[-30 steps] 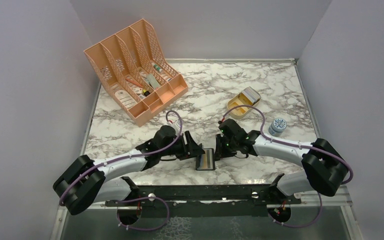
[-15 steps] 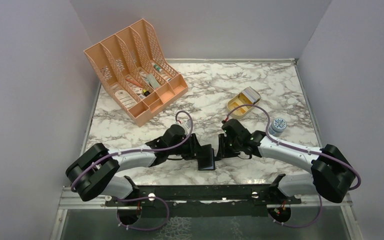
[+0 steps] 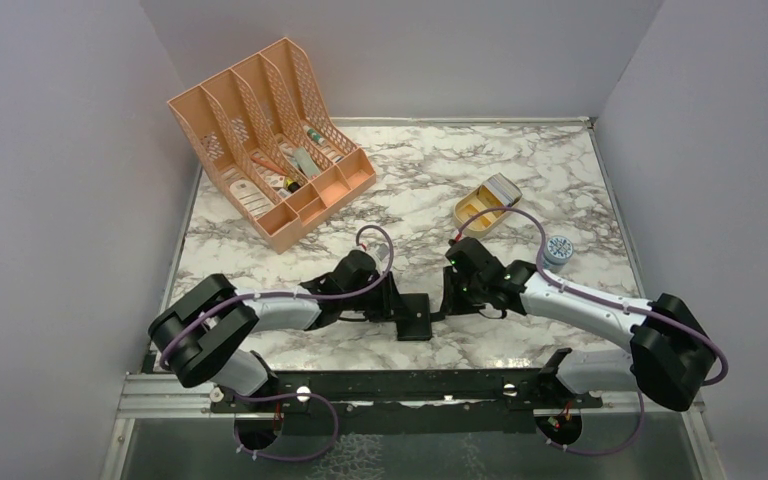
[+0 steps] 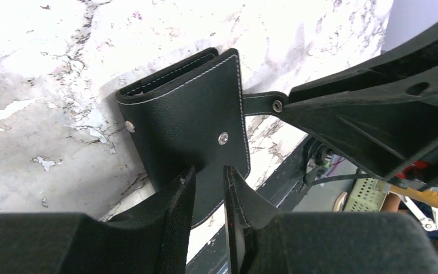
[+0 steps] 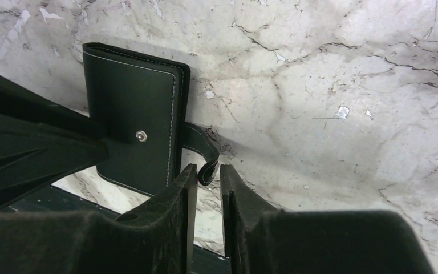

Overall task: Put the credit cards into the card holder
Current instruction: Close the card holder at the center of the board.

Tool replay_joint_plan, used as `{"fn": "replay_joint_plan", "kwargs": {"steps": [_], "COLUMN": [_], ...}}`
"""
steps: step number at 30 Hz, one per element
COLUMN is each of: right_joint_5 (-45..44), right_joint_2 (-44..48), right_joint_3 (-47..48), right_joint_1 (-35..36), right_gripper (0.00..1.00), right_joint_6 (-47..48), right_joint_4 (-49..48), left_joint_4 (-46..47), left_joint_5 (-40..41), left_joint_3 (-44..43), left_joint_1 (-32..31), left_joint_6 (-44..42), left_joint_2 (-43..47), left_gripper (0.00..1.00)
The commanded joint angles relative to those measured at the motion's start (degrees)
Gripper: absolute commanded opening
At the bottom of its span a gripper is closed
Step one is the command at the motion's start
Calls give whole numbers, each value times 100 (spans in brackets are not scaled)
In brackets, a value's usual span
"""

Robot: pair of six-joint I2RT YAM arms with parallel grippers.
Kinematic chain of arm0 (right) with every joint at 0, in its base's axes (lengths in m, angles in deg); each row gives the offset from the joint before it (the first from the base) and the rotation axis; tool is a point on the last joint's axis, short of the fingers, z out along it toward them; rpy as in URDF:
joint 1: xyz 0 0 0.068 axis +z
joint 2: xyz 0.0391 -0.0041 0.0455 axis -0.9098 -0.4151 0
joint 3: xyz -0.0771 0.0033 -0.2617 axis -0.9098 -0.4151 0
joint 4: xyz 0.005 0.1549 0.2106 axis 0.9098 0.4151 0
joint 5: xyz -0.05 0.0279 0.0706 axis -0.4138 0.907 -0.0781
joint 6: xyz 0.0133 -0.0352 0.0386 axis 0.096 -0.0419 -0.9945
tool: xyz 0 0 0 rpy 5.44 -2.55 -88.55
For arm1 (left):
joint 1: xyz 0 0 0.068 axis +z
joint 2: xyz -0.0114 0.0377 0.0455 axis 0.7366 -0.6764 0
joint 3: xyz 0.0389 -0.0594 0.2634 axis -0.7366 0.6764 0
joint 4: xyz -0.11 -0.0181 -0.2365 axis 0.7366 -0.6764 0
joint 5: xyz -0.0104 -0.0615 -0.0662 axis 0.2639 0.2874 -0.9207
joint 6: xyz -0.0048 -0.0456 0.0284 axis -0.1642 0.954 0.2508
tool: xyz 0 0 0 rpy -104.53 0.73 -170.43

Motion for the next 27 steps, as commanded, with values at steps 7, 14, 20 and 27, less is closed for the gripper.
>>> {"fn": "replay_joint_plan", "kwargs": {"steps": [7, 14, 20, 27], "right_joint_5": [388, 737, 879, 487], "right_joint_2": [179, 229, 166, 229], "right_joint_3": [-60, -142, -160, 177], "right_joint_1": [41, 41, 41, 41], "right_gripper": [14, 2, 1, 21], "right_joint_6": [-164, -127, -125, -123], "right_joint_4": [-522, -866, -1055, -304], "left_joint_4": [83, 48, 48, 31], "left_joint_5": [181, 230, 210, 174], "left_joint_3": [-222, -225, -204, -263], "left_joint_1": [-51, -53, -68, -61], "left_joint_6": [-262, -248, -233, -225], "left_joint_2": [-453, -472, -454, -456], "left_gripper": [27, 27, 27, 27]}}
